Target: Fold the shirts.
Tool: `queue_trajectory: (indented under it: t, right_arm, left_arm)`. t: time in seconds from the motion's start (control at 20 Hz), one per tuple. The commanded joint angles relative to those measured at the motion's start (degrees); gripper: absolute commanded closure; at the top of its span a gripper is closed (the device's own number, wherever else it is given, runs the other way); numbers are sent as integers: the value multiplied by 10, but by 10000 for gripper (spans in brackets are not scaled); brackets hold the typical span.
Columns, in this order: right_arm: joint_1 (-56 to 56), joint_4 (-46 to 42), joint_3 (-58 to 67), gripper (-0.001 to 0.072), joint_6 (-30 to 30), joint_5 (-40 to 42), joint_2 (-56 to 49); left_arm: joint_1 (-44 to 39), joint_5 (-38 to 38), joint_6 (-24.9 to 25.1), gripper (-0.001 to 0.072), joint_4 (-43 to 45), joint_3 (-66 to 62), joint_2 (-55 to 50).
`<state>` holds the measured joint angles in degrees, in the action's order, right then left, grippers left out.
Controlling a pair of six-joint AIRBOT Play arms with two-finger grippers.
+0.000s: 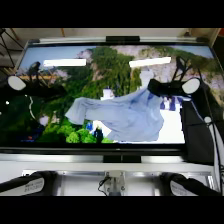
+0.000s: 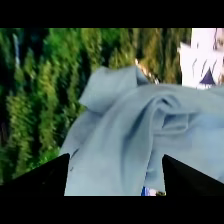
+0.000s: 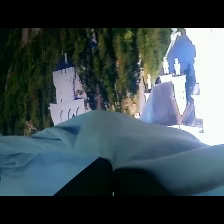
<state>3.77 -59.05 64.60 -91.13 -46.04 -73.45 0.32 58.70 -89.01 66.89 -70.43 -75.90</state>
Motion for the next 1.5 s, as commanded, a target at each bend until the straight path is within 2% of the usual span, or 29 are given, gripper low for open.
queue_trajectory:
  t: [0.0,0.05,0.1,0.2,0.25,0.3,0.4,0.5,0.7,0.85,0.95,1.0,1.05,1.2,1.25,1.3,1.45]
  right_arm:
    - [0,13,0,654,39,-30,-20]
    - [0,8,0,654,45,-47,-20]
    - [0,0,0,654,47,-64,-20]
    - [0,-16,0,654,51,-92,-20]
    - [0,-22,0,654,54,-103,-20]
    - [0,-28,0,653,55,-113,-20]
    - [0,-28,0,654,65,-130,-20]
    - [0,-29,0,653,74,-140,-20]
    - [0,-30,0,654,78,-137,-20]
    - [0,-30,0,654,84,-137,-20]
    - [0,-30,0,653,86,-135,-20]
    - [0,-28,0,654,86,-134,-20]
    - [0,-26,3,654,86,-135,-19]
    - [-2,-33,59,654,100,-129,7]
    - [-5,-37,93,654,108,-121,24]
    - [-10,-44,134,654,111,-102,47]
    - [-34,-54,246,654,115,-18,137]
  left_arm:
    - [35,98,-32,36,-5,-93,-25]
    - [28,145,-32,100,-10,-87,-24]
    - [9,181,-26,100,-12,-67,-22]
    - [-50,171,-20,86,-20,5,-15]
    - [-87,131,-35,65,-33,52,-16]
    - [-121,79,-56,-13,-45,94,-17]
    - [-172,-15,-85,-13,-72,157,-24]
    - [-191,-73,-98,-13,-109,182,-46]
    - [-194,-185,-96,-13,-192,182,-98]
    - [-203,-262,-97,-2,-207,182,-107]
    - [-201,-278,-97,423,-207,182,-110]
    - [-196,-277,-97,583,-207,182,-110]
    - [-186,-261,-85,671,-206,176,-106]
    - [-136,-143,71,670,-196,116,-52]
    - [-119,-108,104,670,-173,86,-17]
    - [-102,-73,125,671,-137,48,30]
    - [-54,-26,127,670,-50,-86,184]
